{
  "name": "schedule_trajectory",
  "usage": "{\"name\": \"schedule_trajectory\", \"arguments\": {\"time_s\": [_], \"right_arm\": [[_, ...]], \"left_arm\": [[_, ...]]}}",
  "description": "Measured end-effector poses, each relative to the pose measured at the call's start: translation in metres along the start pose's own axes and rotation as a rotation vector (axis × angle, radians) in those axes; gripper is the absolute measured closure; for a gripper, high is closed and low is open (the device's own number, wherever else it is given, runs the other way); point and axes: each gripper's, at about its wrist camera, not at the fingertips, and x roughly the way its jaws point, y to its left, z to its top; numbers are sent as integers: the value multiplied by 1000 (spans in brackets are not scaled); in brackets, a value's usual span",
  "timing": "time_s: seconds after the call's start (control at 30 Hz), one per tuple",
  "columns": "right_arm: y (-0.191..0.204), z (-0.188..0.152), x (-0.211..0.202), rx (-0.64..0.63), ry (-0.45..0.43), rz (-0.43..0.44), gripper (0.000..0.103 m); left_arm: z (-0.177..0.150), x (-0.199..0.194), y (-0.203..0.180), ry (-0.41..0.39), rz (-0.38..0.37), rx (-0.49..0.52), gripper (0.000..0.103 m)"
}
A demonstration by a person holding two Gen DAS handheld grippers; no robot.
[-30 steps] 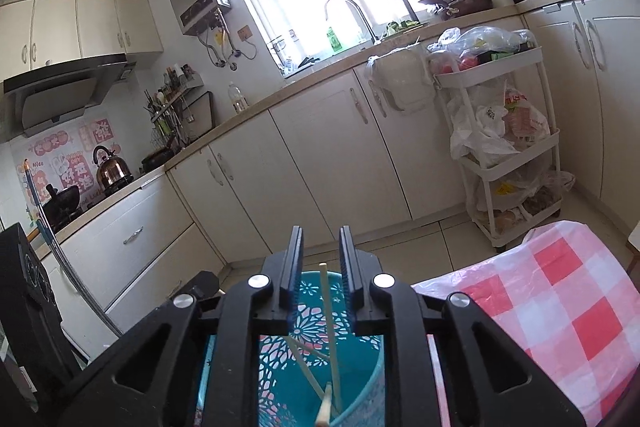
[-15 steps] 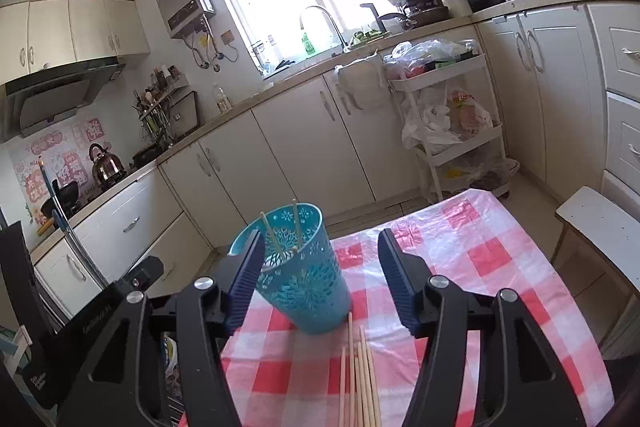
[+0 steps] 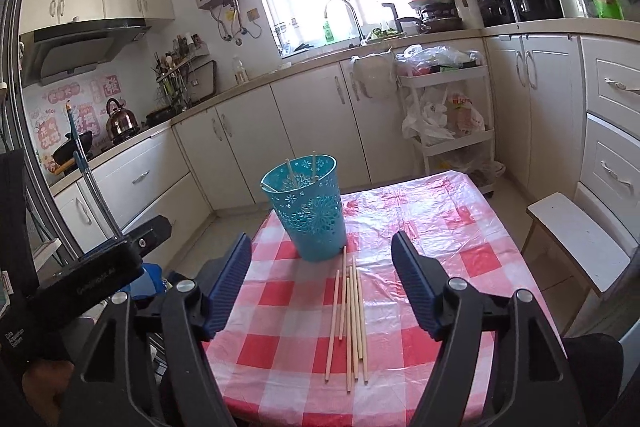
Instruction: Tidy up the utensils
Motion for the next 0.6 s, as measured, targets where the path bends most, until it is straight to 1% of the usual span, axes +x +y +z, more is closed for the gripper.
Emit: {"name": "schedule_trajectory", "arguments": {"time_s": [0.13, 0.37, 0.6], "right_arm": [[3, -1, -19, -5, -17, 1, 31], [4, -1, -46, -12, -40, -1, 30], [6, -4, -59, -17, -45, 3, 30]], "left_arm": [[-2, -20, -7, -12, 3, 25, 8], [-4, -47, -11, -34, -3, 38, 8], [-7, -58, -12, -30, 1, 49, 8]]}}
